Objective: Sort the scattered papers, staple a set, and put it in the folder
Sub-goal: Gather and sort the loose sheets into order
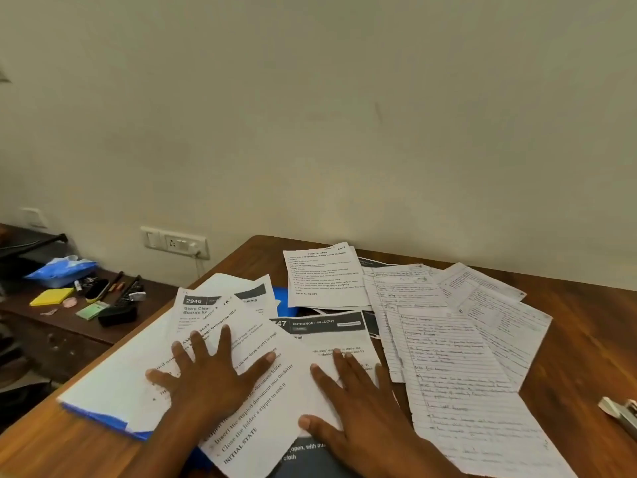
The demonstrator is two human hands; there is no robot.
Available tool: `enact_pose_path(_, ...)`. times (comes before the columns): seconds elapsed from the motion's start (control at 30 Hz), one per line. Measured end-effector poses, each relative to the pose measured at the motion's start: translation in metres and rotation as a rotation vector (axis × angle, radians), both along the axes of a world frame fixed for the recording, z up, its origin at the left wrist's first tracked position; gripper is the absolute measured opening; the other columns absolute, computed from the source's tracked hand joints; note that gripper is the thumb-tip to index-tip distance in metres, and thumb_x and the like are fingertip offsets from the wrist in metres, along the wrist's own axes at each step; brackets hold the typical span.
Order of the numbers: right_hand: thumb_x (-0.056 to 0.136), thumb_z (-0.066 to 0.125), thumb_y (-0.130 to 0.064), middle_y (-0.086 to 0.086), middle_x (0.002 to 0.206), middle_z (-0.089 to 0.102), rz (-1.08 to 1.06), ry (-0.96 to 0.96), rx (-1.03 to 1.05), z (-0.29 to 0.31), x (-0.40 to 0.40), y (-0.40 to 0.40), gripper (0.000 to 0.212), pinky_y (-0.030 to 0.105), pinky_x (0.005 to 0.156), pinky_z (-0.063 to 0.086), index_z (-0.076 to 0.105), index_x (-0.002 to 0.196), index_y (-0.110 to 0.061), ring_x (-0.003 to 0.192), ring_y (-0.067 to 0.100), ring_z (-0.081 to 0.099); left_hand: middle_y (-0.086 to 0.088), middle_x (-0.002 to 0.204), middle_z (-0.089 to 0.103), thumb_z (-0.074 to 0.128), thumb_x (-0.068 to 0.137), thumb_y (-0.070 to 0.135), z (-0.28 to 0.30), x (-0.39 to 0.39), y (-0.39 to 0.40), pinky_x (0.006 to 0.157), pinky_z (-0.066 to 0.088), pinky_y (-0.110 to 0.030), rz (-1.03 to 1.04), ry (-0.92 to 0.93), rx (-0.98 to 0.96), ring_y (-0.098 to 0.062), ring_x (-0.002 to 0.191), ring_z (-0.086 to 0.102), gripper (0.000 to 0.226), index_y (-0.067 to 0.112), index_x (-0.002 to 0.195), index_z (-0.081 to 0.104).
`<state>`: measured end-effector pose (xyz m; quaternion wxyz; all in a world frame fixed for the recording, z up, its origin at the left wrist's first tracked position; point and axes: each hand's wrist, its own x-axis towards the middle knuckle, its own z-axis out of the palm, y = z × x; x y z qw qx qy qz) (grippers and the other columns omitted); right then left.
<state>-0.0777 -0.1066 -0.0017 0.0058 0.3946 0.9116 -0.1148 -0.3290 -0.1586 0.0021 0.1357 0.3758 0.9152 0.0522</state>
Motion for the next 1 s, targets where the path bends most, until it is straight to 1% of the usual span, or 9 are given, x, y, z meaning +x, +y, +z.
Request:
enact_pose_path(0.23, 0.087, 0.013, -0.092, -0.014, 0.171, -0.023, -0.05, -0.013, 0.057, -0.006, 0.027, 0.0, 0.083, 0.052, 0.127, -0.011, -0.017, 0.156, -0.057, 0.158, 0.012, -0.023, -0.009, 0.168, -0.032, 0.011, 0.052, 0.108, -0.006, 0.018, 0.012, 0.115, -0.008, -0.078, -0.119, 0.037, -0.021, -0.042, 0.156, -0.023, 0.129, 0.043, 0.159, -0.02)
enact_pose_path(0.4, 0.083, 0.008, -0.095, -0.02, 0.169, -0.025, -0.084, -0.042, 0.073, 0.001, 0.057, -0.001, 0.08, 0.054, 0.128, -0.003, -0.024, 0.149, -0.064, 0.158, 0.011, -0.021, -0.007, 0.168, -0.032, 0.009, 0.056, 0.107, -0.009, 0.045, 0.022, 0.115, -0.012, -0.076, -0.237, 0.059, -0.017, -0.04, 0.156, -0.024, 0.127, 0.04, 0.158, -0.026)
enact_pose_path(0.53, 0.085, 0.014, -0.095, -0.02, 0.169, -0.007, -0.097, -0.033, 0.212, 0.012, 0.072, -0.002, 0.074, 0.062, 0.125, 0.018, 0.0, 0.152, -0.068, 0.161, 0.018, 0.008, -0.006, 0.166, -0.035, 0.01, 0.058, 0.107, -0.01, 0.057, 0.026, 0.116, -0.012, -0.075, -0.316, 0.058, -0.006, -0.038, 0.155, -0.026, 0.124, 0.041, 0.156, -0.03)
enact_pose_path(0.6, 0.085, 0.015, -0.095, -0.027, 0.165, -0.014, -0.115, -0.05, 0.149, 0.016, 0.078, -0.004, 0.08, 0.051, 0.128, 0.0, -0.004, 0.155, -0.062, 0.157, 0.005, -0.005, -0.005, 0.166, -0.036, 0.011, 0.058, 0.109, -0.01, 0.062, 0.025, 0.118, -0.013, -0.074, -0.363, 0.049, -0.004, -0.037, 0.154, -0.028, 0.124, 0.043, 0.155, -0.03)
enact_pose_path(0.67, 0.086, 0.019, -0.094, -0.031, 0.164, -0.008, -0.178, 0.008, 0.149, 0.022, 0.081, -0.004, 0.082, 0.036, 0.119, -0.01, 0.003, 0.158, -0.058, 0.148, -0.003, -0.008, -0.004, 0.166, -0.037, 0.01, 0.058, 0.11, -0.011, 0.069, 0.024, 0.118, -0.016, -0.072, -0.42, 0.055, 0.004, -0.035, 0.154, -0.03, 0.123, 0.045, 0.156, -0.027)
enact_pose_path(0.73, 0.087, 0.022, -0.093, -0.032, 0.167, 0.005, -0.188, 0.093, 0.218, 0.028, 0.082, -0.003, 0.08, 0.029, 0.118, -0.002, 0.015, 0.158, -0.057, 0.149, -0.006, 0.0, -0.003, 0.165, -0.037, 0.009, 0.059, 0.11, -0.012, 0.077, 0.024, 0.118, -0.017, -0.07, -0.481, 0.082, 0.026, -0.033, 0.153, -0.032, 0.122, 0.046, 0.156, -0.025)
enact_pose_path(0.83, 0.09, 0.023, -0.089, -0.035, 0.166, 0.002, -0.148, 0.119, 0.155, 0.033, 0.08, 0.007, 0.076, 0.028, 0.123, 0.006, 0.016, 0.158, -0.055, 0.156, 0.001, 0.01, 0.0, 0.164, -0.039, 0.008, 0.062, 0.109, -0.013, 0.086, 0.024, 0.118, -0.019, -0.069, -0.573, 0.107, 0.031, -0.03, 0.15, -0.039, 0.117, 0.048, 0.156, -0.025)
enact_pose_path(0.93, 0.094, 0.025, -0.085, -0.032, 0.168, 0.004, -0.085, 0.112, 0.164, 0.03, 0.074, 0.021, 0.074, 0.021, 0.12, 0.007, 0.018, 0.16, -0.051, 0.156, 0.003, 0.014, 0.003, 0.165, -0.037, 0.011, 0.064, 0.108, -0.011, 0.09, 0.024, 0.117, -0.022, -0.067, -0.665, 0.114, 0.027, -0.025, 0.149, -0.041, 0.115, 0.049, 0.155, -0.025)
enact_pose_path(1.0, 0.1, 0.03, -0.075, -0.025, 0.17, 0.005, -0.066, 0.098, 0.102, 0.035, 0.067, 0.026, 0.069, 0.013, 0.112, 0.002, 0.018, 0.161, -0.048, 0.156, 0.0, 0.009, 0.004, 0.166, -0.036, 0.014, 0.065, 0.108, -0.01, 0.094, 0.023, 0.117, -0.024, -0.066, -0.717, 0.11, 0.028, -0.023, 0.15, -0.039, 0.114, 0.05, 0.155, -0.025)
